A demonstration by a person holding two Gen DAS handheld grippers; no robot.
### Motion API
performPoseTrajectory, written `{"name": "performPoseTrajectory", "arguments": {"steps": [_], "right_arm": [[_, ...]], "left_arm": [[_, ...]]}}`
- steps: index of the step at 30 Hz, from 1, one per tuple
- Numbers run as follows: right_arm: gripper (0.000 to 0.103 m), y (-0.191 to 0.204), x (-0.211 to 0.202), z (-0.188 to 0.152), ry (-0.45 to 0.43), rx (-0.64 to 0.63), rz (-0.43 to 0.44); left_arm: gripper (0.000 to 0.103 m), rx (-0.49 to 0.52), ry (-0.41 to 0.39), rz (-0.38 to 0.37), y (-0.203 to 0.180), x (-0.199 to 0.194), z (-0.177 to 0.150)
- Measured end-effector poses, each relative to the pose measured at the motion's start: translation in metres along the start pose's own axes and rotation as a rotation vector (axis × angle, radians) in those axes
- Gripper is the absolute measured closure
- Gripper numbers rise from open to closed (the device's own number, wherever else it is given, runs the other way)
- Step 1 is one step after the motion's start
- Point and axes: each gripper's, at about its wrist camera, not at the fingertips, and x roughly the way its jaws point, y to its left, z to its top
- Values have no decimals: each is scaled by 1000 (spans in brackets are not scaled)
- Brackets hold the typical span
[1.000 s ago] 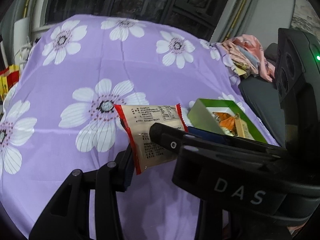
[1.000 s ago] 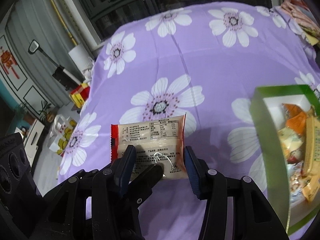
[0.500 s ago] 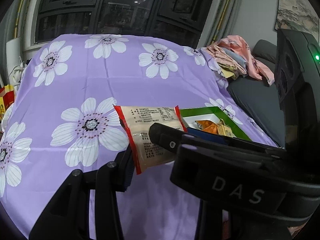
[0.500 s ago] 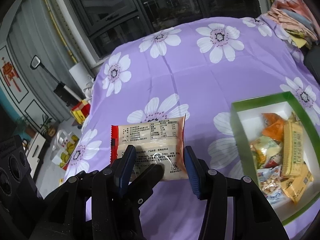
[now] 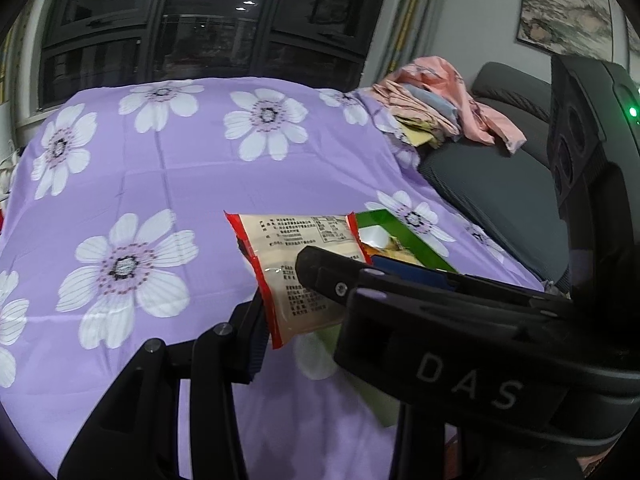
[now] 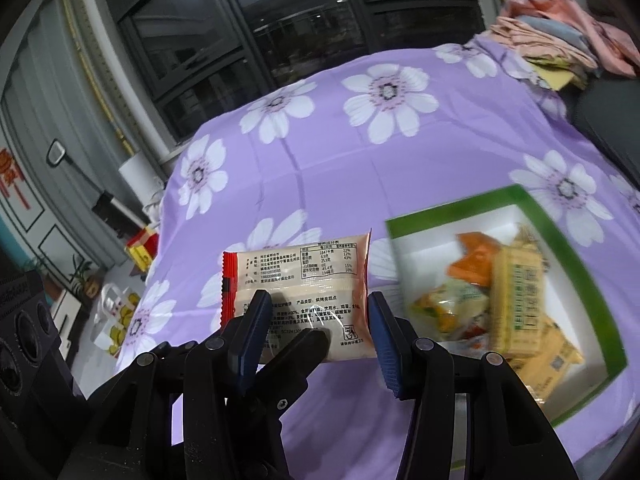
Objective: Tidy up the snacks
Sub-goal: 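Carry the red-edged packet over the box with the right gripper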
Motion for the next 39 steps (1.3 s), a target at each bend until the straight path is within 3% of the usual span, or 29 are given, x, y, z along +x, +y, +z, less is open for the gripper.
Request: {"name": "performPoseTrajectory", "arguments": {"steps": [18,39], "right_arm": [[50,-67,-21,3,-18,100,-56],[50,-110,-26,3,-5,183,-76]], "left_arm": [[64,62,47,-72,-58,39,2],[64,90,97,-94,-87,65,1]]}}
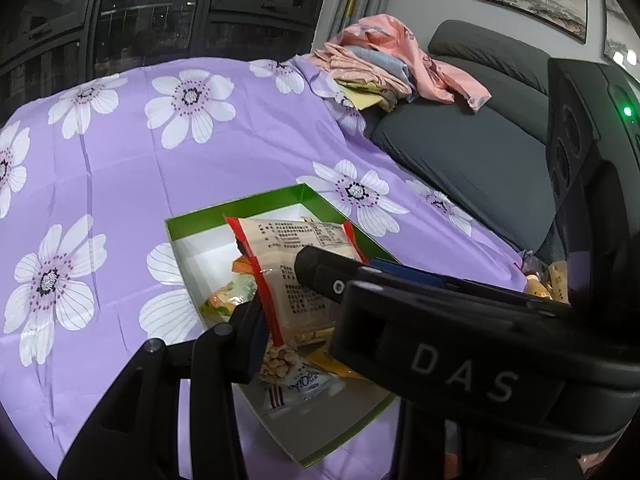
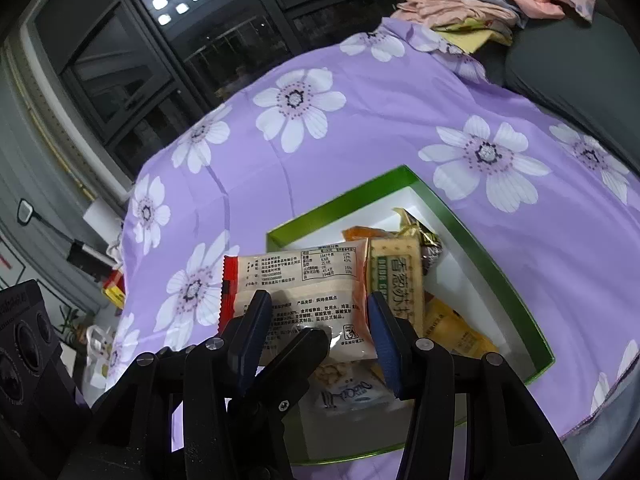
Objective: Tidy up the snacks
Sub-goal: 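Carry the red-edged packet over the box with the right gripper, then lower the red-edged packet into the box and open the right gripper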
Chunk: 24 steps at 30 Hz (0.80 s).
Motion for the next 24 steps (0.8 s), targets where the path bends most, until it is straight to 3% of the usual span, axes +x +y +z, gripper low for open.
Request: {"name": "performPoseTrajectory", "arguments": {"steps": [24], "right_arm": [[50,-35,24,3,81,77,-33]], "left_arm": [[64,-7,117,-25,-5,41,1]]}}
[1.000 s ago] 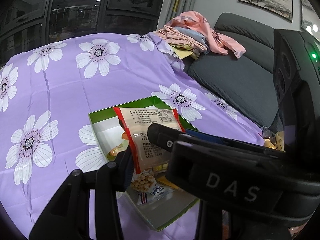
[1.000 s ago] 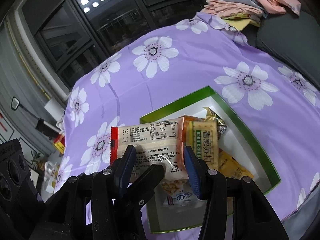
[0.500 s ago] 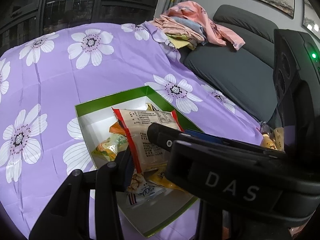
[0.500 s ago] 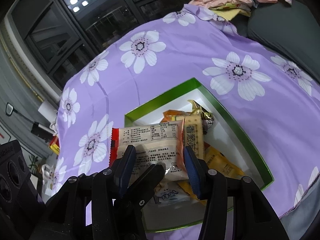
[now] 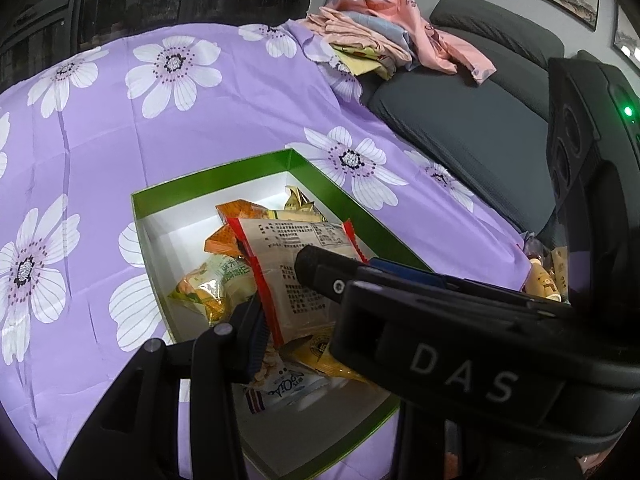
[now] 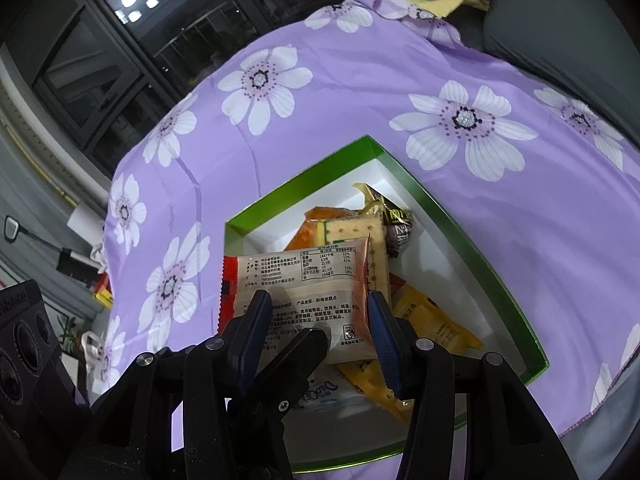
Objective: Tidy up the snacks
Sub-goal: 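Lower the red-edged packet into the box and open the right gripper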
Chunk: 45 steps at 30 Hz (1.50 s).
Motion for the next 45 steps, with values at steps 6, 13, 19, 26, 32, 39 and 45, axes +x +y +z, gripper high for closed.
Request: {"name": "performPoseTrajectory", "arguments": {"steps": [6,13,19,26,32,39,45], "right_arm": [[50,-4,9,0,31,7,-12],[50,-9,17,-1,63,11,-27],[50,-11,23,-1,82,15,-38],[50,-13,30,-2,105,21,-48],[50,-15,34,-2,117,23,-57],[50,-17,38,-2,128,21,-68],[50,-20,41,-2,135,31,-63]], "left_arm": [[64,-15,29,-8,3,10,-2],[64,-33,57,-17,6,17,-6],[64,-46,79,-25,8,23,-7],[64,-65,108,-33,12,30,-9],[64,-81,135,-47,15,35,-10],[63,-99,155,-56,17,38,-12],[63,-99,166,-45,17,41,-12]]}}
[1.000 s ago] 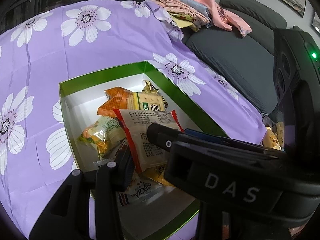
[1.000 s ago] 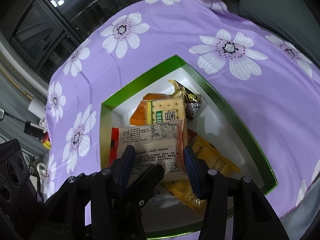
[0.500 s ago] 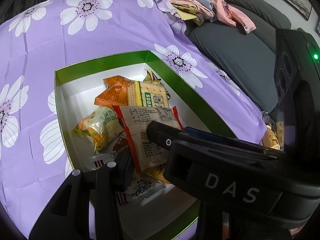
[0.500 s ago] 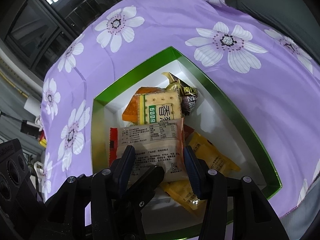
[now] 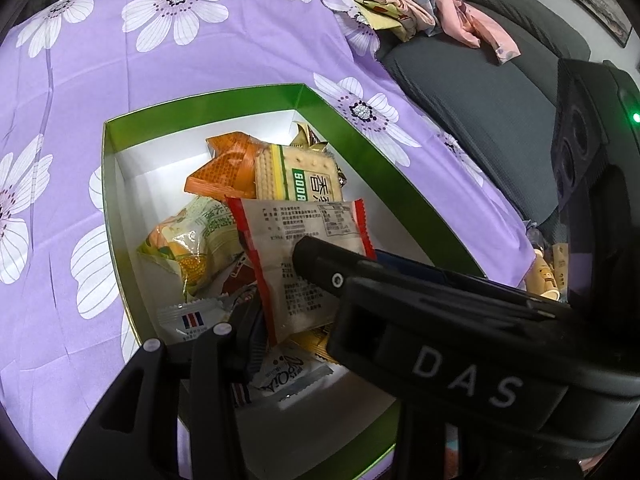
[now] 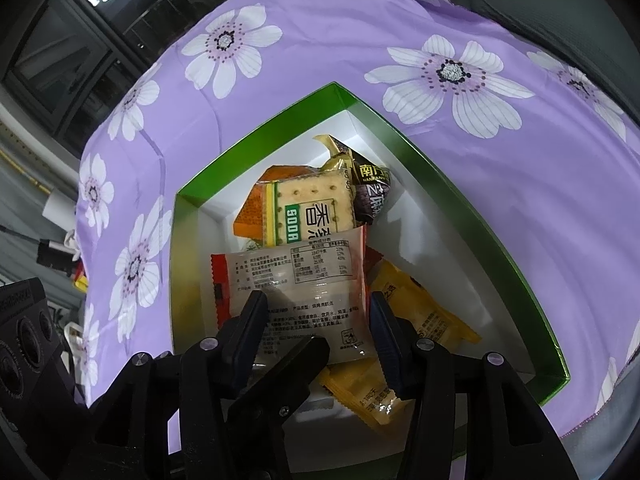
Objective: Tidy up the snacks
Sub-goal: 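Lower the red-edged packet into the box and open the right gripper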
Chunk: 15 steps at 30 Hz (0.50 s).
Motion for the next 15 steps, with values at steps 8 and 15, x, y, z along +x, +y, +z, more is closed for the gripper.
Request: {"name": "performPoseTrajectory", "arguments": {"steps": [8,15], "right_arm": [[49,-7,5,1,13,20,21],[46,-13,9,4,27,35,34]], "left_arm": [[60,0,39,22,-2,8,4],[57,-7,66,24,-1,14,7]]}}
